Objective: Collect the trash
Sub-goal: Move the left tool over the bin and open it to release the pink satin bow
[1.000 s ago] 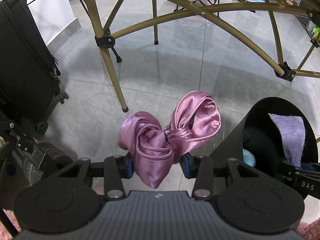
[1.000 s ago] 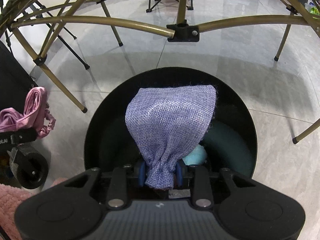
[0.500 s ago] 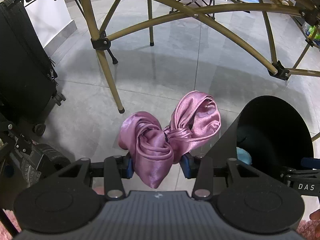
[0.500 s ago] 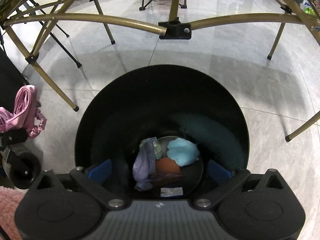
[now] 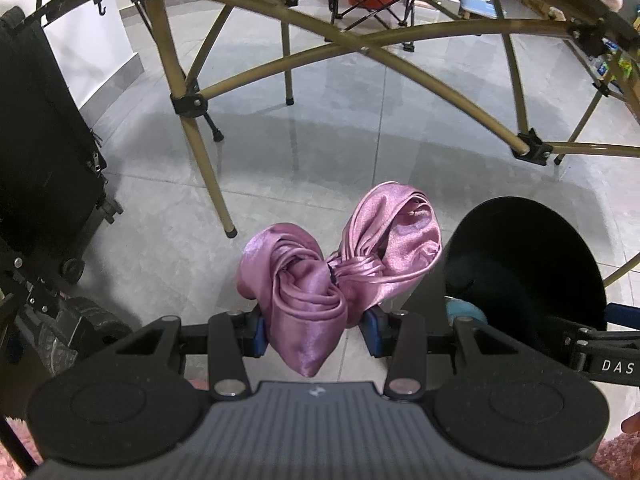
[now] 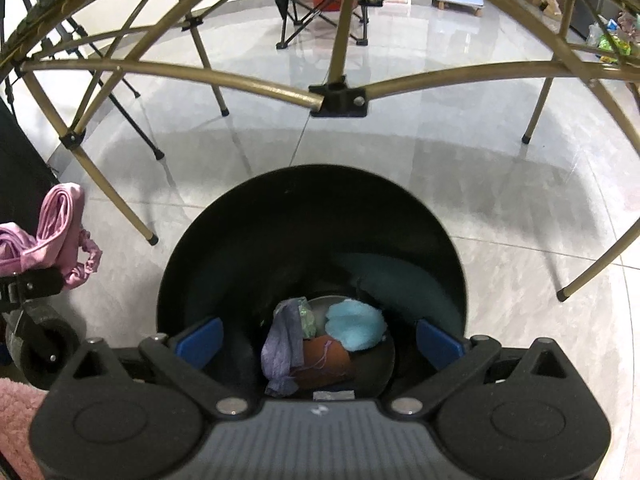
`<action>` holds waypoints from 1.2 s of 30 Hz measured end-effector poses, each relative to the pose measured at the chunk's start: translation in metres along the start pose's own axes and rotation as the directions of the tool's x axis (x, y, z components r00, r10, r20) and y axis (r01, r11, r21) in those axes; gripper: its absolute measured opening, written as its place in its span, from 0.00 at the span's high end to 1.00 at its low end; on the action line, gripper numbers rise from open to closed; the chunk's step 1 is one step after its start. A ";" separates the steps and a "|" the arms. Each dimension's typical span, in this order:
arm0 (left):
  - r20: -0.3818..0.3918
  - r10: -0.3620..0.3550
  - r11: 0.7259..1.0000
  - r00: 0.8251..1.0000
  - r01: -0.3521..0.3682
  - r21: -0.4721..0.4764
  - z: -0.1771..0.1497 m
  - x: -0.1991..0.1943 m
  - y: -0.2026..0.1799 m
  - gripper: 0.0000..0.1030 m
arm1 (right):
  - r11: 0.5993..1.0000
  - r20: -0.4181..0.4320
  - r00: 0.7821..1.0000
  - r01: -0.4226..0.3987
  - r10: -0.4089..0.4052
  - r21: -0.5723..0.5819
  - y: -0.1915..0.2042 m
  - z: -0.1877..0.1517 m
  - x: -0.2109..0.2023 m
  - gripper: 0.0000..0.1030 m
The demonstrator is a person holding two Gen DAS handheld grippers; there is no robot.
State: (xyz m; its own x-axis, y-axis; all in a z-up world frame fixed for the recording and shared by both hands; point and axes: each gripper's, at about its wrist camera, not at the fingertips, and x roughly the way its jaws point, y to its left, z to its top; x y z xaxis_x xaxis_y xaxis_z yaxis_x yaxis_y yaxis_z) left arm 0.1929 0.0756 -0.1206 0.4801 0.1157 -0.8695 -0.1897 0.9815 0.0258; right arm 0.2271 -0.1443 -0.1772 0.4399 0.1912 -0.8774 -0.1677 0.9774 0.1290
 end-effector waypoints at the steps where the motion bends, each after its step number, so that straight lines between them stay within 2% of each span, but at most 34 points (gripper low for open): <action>1: 0.003 -0.002 1.000 1.000 0.002 0.002 0.000 -0.001 -0.002 0.57 | 1.000 0.007 1.000 0.003 -0.003 0.003 -0.002 -0.001 -0.002 0.00; 19: 0.061 -0.044 0.996 0.997 0.038 0.085 -0.001 -0.024 -0.055 0.57 | 0.997 0.121 0.992 0.034 -0.043 0.074 -0.042 -0.013 -0.050 0.00; 36: 0.052 -0.090 0.978 0.995 0.078 0.192 -0.006 -0.025 -0.123 0.57 | 0.978 0.194 0.976 0.064 -0.103 0.200 -0.100 -0.032 -0.077 0.00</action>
State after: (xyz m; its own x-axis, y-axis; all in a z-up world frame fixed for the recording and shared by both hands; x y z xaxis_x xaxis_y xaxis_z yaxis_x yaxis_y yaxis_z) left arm 0.1989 -0.0490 -0.1054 0.5394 0.0348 -0.8413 0.0167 0.9985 0.0520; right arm 0.1816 -0.2596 -0.1369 0.6173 0.1031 -0.7799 0.0403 0.9859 0.1623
